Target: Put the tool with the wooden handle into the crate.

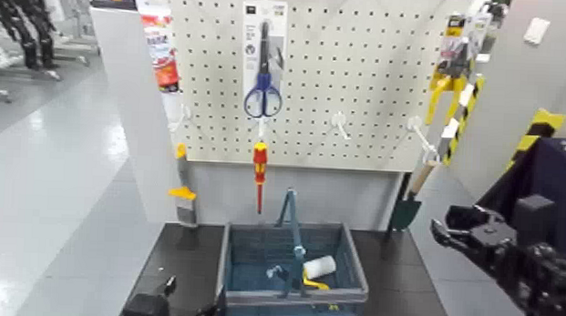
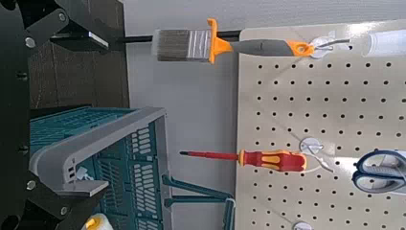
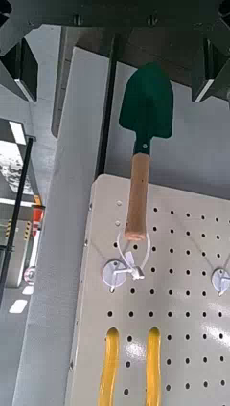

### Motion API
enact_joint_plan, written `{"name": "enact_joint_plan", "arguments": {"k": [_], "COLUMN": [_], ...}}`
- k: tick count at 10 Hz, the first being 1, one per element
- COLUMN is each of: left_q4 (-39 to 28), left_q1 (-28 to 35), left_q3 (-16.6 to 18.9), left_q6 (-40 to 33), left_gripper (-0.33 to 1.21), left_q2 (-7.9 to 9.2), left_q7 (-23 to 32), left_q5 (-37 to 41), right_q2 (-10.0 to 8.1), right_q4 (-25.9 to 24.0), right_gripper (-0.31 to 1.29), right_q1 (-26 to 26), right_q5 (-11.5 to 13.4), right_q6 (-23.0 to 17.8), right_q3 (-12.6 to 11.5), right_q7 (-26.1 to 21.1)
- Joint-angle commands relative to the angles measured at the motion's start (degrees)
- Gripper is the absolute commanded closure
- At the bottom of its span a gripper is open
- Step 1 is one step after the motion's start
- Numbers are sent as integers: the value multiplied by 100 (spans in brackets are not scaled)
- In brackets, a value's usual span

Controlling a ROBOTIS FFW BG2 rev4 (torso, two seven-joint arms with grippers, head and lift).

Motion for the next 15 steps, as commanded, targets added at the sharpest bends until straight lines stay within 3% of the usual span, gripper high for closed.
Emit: {"name": "enact_joint_plan", "arguments": {"k": [1, 8, 13, 15], "left_q4": [50, 146, 164, 164], "left_q1": [-46, -152, -169, -169], "left_q3": [-26, -105, -123, -123], "left_q6": [-33, -104, -112, -112], "left_gripper": [27, 27, 27, 27], "left_q2": [5, 40, 31, 22], "left_q7": [-21, -65, -65, -65], "left_q5": [13, 57, 57, 57], "right_q2": [-102, -182, -41, -6], "right_q4": [586, 2212, 2985, 3047], "right_gripper": [10, 13, 14, 28], "right_q1": [-458, -1662, -2137, -2199], "right_q5": [-55, -284, -336, -328], "right_q6": [-181, -735, -1060, -1130], "right_q3": [257, 881, 977, 995], "right_q7": [112, 604, 894, 894]}}
